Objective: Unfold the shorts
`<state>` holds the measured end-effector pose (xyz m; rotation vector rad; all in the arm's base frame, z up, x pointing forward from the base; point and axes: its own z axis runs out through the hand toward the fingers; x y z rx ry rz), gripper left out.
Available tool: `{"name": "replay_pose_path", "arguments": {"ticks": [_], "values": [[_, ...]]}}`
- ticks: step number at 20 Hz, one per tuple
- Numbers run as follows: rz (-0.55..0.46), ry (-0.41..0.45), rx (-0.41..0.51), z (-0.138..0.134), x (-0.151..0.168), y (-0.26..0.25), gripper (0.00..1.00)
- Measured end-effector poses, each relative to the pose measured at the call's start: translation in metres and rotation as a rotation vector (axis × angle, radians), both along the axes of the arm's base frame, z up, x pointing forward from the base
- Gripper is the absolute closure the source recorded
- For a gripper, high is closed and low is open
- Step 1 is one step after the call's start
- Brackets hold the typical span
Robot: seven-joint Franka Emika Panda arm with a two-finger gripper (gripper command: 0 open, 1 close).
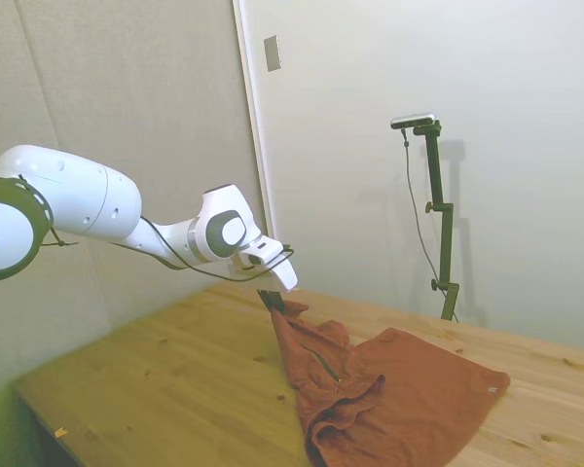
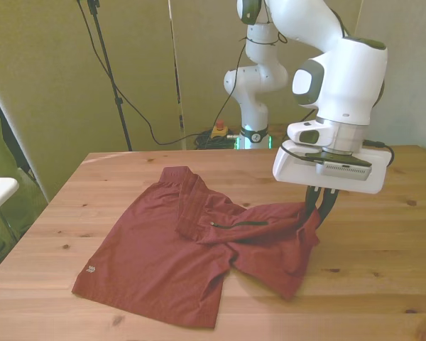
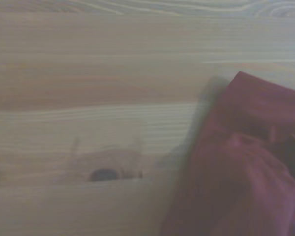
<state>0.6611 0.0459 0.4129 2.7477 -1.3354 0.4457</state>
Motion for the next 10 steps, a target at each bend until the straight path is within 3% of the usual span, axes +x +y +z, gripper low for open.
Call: {"name": "replay_pose_path", "arguments": {"ticks": [6, 10], "values": [[0.001, 0.049, -0.004, 0.039, -0.027, 0.003, 0.0], [-0.009, 0.054, -0.021, 0.084, -0.058, -0.066, 0.0]]}}
